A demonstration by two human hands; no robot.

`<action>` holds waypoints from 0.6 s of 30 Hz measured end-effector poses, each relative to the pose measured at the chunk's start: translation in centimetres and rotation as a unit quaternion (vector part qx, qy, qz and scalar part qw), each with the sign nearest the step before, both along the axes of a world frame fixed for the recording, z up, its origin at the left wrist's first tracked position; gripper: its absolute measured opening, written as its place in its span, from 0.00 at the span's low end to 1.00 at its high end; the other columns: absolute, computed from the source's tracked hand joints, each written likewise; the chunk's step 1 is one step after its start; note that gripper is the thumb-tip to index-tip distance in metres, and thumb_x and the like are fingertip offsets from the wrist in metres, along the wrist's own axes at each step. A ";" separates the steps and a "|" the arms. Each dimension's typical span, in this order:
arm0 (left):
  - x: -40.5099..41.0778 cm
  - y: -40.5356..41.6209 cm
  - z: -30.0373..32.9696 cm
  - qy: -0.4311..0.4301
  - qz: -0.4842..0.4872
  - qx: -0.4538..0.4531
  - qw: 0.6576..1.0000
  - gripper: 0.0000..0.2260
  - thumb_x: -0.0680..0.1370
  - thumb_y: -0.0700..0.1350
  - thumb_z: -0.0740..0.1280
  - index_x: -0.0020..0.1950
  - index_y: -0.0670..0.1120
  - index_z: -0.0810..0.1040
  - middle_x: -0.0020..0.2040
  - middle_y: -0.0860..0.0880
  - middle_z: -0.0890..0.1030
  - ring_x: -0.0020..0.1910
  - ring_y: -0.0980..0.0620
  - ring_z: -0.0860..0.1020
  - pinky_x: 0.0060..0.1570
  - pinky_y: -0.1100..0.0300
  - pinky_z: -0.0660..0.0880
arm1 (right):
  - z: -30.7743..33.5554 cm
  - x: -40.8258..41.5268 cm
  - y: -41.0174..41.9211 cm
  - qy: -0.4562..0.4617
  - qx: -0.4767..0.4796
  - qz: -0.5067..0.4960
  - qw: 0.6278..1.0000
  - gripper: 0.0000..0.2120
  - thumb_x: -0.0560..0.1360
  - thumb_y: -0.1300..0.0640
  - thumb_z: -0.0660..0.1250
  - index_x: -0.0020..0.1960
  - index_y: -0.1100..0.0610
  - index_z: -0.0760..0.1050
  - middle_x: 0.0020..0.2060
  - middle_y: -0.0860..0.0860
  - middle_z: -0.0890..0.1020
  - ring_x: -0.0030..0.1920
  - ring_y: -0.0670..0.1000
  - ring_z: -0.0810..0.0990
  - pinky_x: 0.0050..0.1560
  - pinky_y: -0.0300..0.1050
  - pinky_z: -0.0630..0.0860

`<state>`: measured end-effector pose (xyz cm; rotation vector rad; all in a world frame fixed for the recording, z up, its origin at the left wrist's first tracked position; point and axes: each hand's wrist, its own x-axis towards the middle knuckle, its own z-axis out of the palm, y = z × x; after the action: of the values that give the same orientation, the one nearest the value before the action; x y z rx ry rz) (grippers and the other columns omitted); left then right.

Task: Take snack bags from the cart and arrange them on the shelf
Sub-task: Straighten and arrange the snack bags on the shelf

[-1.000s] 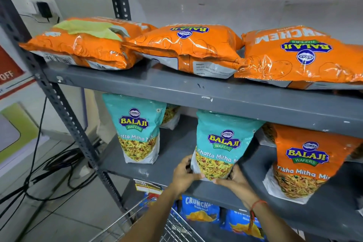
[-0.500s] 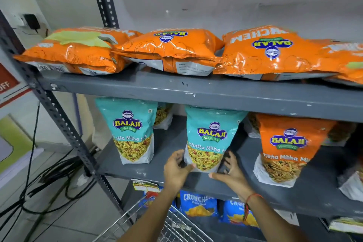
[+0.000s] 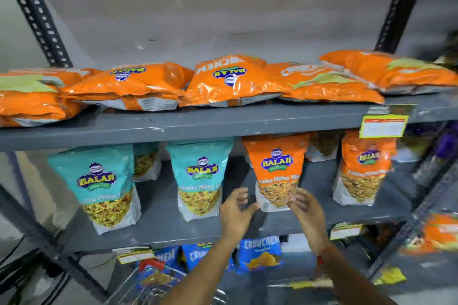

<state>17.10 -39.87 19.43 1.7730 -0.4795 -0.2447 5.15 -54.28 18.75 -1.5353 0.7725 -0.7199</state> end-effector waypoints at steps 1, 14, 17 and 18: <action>0.3 -0.9 -0.9 0.015 -0.009 0.013 1.000 0.23 0.66 0.41 0.78 0.59 0.44 0.77 0.53 0.45 0.82 0.46 0.54 0.78 0.48 0.68 0.77 | -0.3 -0.1 -1.3 0.008 0.013 0.004 1.000 0.20 0.73 0.60 0.72 0.62 0.50 0.74 0.55 0.51 0.81 0.56 0.53 0.79 0.60 0.57 0.76; 3.7 -7.3 -7.0 0.127 -0.055 0.103 0.985 0.37 0.62 0.47 0.80 0.67 0.47 0.68 0.62 0.48 0.79 0.55 0.54 0.77 0.53 0.64 0.74 | -6.1 4.5 -11.8 0.119 0.067 0.257 0.957 0.40 0.62 0.63 0.78 0.68 0.45 0.64 0.64 0.46 0.77 0.61 0.41 0.77 0.55 0.33 0.75; 4.3 -7.4 -7.6 0.121 -0.039 0.112 0.986 0.31 0.63 0.47 0.80 0.63 0.48 0.72 0.57 0.49 0.82 0.53 0.54 0.79 0.49 0.69 0.73 | -6.7 5.7 -12.4 0.132 0.059 0.279 0.949 0.36 0.58 0.58 0.79 0.61 0.41 0.69 0.59 0.46 0.81 0.58 0.41 0.80 0.51 0.35 0.77; 4.4 -7.4 -7.7 0.119 -0.036 0.118 0.985 0.29 0.63 0.47 0.80 0.61 0.50 0.73 0.55 0.51 0.82 0.52 0.55 0.80 0.47 0.71 0.73 | -6.8 6.0 -12.3 0.135 0.054 0.281 0.949 0.35 0.58 0.57 0.80 0.59 0.40 0.69 0.58 0.45 0.81 0.58 0.41 0.80 0.52 0.36 0.77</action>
<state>21.47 -47.23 11.71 1.9267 -0.3532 -0.5772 11.14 -66.54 11.94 -1.6636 0.5176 -0.0449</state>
